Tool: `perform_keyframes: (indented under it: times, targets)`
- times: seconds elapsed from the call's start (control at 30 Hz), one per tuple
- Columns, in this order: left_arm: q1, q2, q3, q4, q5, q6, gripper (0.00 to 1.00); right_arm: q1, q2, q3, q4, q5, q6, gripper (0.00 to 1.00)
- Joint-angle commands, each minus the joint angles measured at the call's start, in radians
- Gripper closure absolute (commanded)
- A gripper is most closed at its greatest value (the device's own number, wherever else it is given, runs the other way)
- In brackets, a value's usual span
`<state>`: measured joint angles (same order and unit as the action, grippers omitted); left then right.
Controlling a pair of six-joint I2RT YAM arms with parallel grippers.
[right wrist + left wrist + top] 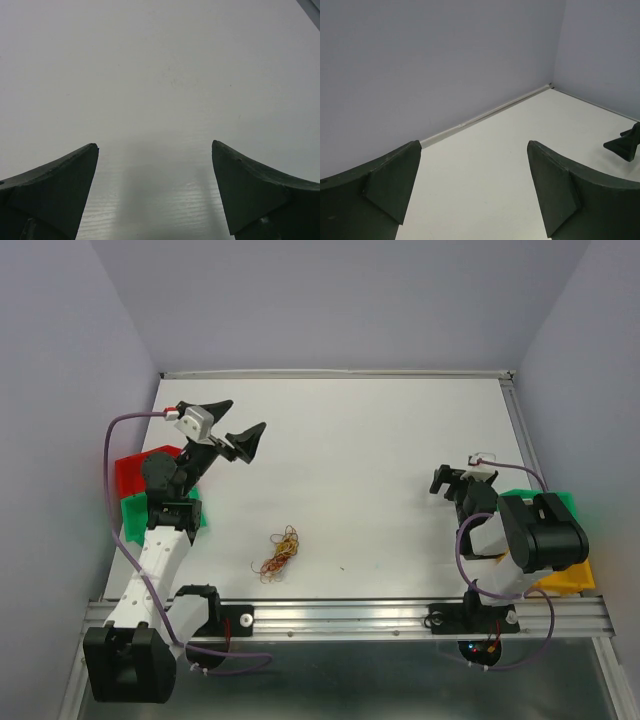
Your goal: Untangle the cables
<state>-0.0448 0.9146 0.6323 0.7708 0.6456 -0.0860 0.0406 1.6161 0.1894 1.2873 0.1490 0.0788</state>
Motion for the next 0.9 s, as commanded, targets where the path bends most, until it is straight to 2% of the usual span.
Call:
perform_keyframes:
  times: [0.0,0.13,0.17,0.23,0.33,0.37,0.4,0.43,0.5,0.53,0.57,0.67,0.73,0.8,0.87]
  targets:
    - [-0.006,-0.019,0.009,0.039,-0.049,0.029,0.01,-0.005,-0.005,0.048,0.032,-0.003,0.004,0.00]
    - [-0.006,-0.003,0.006,0.022,-0.133,0.019,0.01,-0.004,-0.007,0.041,0.033,-0.017,-0.004,0.00]
    - [-0.006,0.003,0.020,-0.019,-0.183,0.017,0.01,-0.005,-0.008,0.041,0.033,-0.026,-0.011,0.00]
    - [0.000,0.019,0.039,-0.071,-0.182,0.046,0.01,-0.005,-0.009,0.042,0.032,-0.026,-0.011,0.00]
    - [0.006,0.095,0.119,-0.276,-0.113,0.173,0.01,-0.005,-0.019,0.042,0.027,-0.087,-0.033,0.00]
    - [0.006,0.107,0.118,-0.297,-0.095,0.210,0.01,-0.005,-0.030,0.041,0.021,-0.100,-0.045,0.00]
    - [0.006,0.119,0.118,-0.329,0.022,0.311,0.01,-0.004,-0.033,0.039,0.017,-0.111,-0.048,0.00]
    - [0.003,0.136,0.125,-0.376,0.072,0.363,0.01,-0.005,-0.035,0.039,0.015,-0.117,-0.048,0.00]
    - [-0.023,0.205,0.203,-0.597,0.106,0.446,0.01,-0.004,-0.036,0.041,0.014,-0.118,-0.050,0.00]
    - [-0.038,0.263,0.242,-0.699,0.100,0.585,0.01,-0.004,-0.036,0.039,0.014,-0.120,-0.050,0.00]
    - [-0.084,0.291,0.303,-0.887,0.041,0.633,0.01,-0.005,-0.038,0.039,0.014,-0.120,-0.051,0.00]
    - [-0.130,0.355,0.320,-1.088,0.002,0.778,0.01,-0.005,-0.041,0.038,0.014,-0.127,-0.057,0.00]
    - [-0.156,0.362,0.285,-1.110,-0.015,0.802,0.01,-0.004,-0.045,0.044,0.001,-0.129,-0.054,0.00]
    - [-0.203,0.386,0.248,-1.195,-0.047,0.894,0.01,-0.005,-0.051,0.057,-0.017,-0.123,-0.053,0.00]
    - [-0.286,0.421,0.225,-1.251,-0.085,0.937,0.04,-0.005,-0.050,0.062,-0.036,-0.124,-0.050,0.00]
